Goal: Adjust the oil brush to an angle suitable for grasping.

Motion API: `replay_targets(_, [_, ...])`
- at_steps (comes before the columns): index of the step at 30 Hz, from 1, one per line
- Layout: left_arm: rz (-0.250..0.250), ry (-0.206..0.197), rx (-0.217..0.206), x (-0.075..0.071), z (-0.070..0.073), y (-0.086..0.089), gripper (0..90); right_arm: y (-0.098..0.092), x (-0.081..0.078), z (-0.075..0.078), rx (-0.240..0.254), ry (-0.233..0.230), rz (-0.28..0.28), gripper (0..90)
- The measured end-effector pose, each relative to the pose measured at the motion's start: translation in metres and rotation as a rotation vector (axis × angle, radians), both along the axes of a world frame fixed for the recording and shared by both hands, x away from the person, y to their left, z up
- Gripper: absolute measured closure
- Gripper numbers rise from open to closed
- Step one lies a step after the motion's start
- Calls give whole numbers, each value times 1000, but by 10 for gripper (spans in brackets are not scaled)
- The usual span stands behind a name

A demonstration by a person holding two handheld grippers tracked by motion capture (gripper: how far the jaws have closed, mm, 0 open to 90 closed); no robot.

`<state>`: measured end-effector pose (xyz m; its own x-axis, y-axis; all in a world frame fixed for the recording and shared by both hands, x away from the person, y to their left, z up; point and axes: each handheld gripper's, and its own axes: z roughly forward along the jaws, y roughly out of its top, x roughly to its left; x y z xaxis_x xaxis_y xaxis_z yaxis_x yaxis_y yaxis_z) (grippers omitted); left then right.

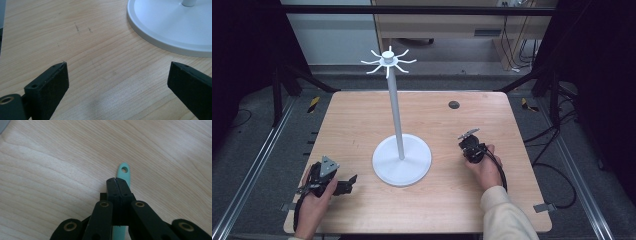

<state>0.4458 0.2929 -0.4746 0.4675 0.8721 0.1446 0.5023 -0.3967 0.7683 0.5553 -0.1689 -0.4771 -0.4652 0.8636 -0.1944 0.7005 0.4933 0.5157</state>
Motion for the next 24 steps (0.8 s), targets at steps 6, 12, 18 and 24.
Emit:
replay_targets(6, [-6, 3, 5, 0, 0, 0, 32, -8, 1, 1, 36, -1, -25, 900])
replay_targets(12, [-9, 1, 11, 0, -1, -1, 32, -16, -3, 9, 79, 6, -40, 900])
replay_targets(18, [-13, 1, 6, 0, 0, -1, 32, -29, -16, 22, 127, 54, -63, 862])
replay_targets(24, [-12, 2, 8, 0, -1, -2, 31, -36, -20, 25, 137, 97, -73, 784])
